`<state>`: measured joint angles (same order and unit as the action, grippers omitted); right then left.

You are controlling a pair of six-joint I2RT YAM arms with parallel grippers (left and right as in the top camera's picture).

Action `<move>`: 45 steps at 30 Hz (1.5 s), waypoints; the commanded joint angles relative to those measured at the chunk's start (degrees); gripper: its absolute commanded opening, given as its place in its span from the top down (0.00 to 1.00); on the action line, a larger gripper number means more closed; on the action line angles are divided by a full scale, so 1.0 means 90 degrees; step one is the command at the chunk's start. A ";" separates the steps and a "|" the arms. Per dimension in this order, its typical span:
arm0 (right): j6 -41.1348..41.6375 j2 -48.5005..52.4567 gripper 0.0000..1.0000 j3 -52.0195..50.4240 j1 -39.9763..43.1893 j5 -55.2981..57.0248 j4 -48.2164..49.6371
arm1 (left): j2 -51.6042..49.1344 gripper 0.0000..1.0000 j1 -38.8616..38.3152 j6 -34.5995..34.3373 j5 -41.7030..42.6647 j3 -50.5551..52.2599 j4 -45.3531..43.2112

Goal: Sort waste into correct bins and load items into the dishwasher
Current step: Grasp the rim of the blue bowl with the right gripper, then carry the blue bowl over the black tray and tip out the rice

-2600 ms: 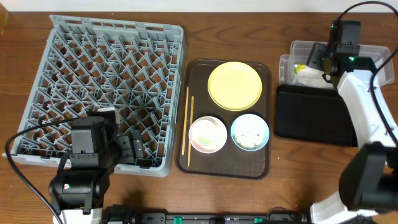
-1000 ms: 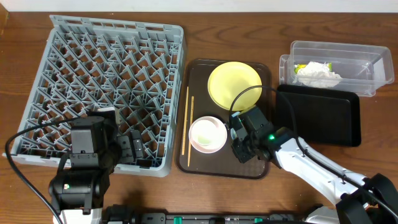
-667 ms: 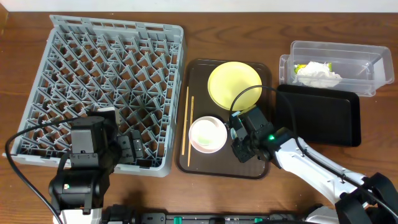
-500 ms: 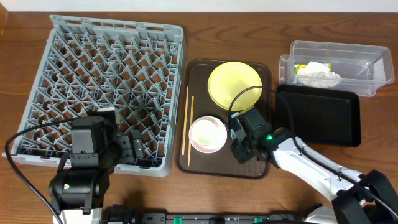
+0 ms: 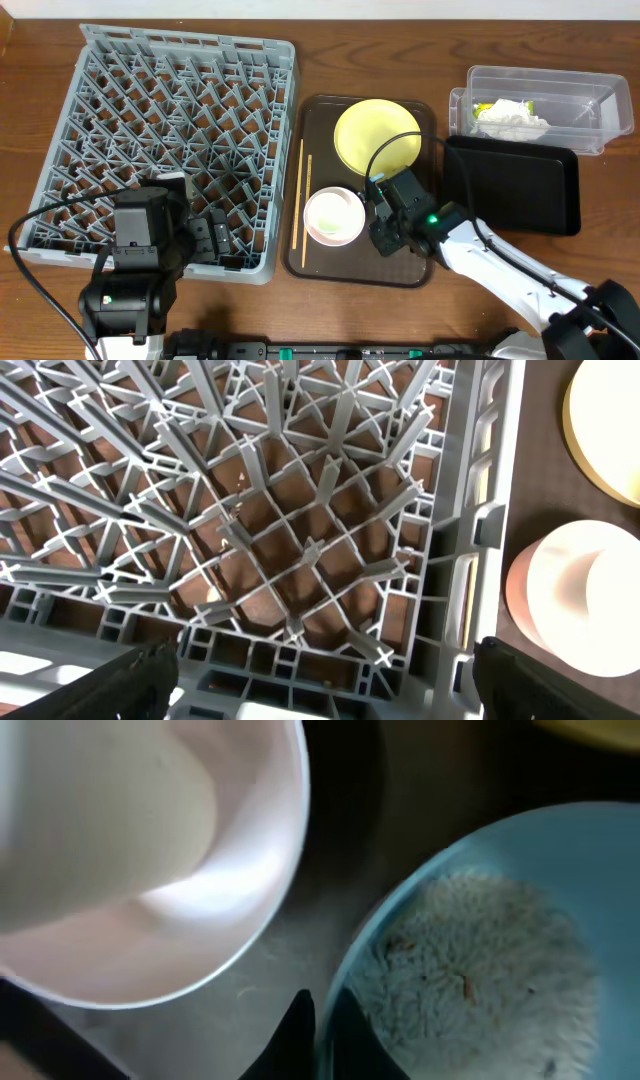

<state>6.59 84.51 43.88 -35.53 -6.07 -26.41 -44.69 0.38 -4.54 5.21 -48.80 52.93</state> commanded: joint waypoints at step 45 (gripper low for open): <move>0.0646 0.1532 0.99 0.1076 0.6098 -0.7327 0.0274 | 0.0010 0.06 0.0034 -0.0051 0.0015 -0.0129 0.0019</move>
<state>12.21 97.21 52.47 17.19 -66.15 -24.18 -44.69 0.38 -4.54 5.21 -48.80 52.93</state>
